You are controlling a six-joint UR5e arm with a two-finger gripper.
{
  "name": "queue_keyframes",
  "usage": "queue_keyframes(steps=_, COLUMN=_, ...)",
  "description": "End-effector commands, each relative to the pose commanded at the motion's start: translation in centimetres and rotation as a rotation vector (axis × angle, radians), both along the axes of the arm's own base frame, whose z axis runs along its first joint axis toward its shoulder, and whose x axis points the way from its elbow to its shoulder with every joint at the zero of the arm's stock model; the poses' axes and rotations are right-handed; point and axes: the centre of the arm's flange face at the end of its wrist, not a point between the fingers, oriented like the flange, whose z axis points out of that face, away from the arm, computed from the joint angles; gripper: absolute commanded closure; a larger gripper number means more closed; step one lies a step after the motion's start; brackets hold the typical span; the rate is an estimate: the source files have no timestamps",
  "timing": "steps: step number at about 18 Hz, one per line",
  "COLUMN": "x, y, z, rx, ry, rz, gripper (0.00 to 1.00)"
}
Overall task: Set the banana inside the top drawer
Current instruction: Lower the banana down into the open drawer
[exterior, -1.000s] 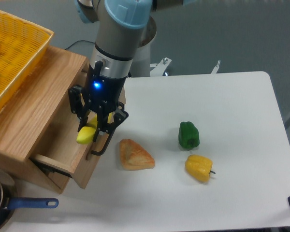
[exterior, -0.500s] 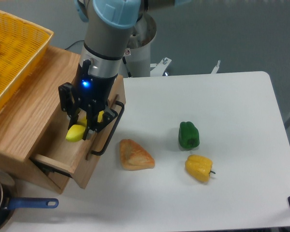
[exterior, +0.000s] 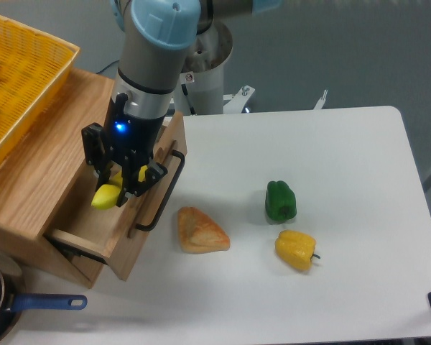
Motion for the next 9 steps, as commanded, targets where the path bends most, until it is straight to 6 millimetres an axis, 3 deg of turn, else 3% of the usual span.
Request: queue_keyframes(steps=9, x=0.56, y=0.41, z=-0.76, rx=-0.012, ry=-0.004, rz=-0.012, gripper=0.87)
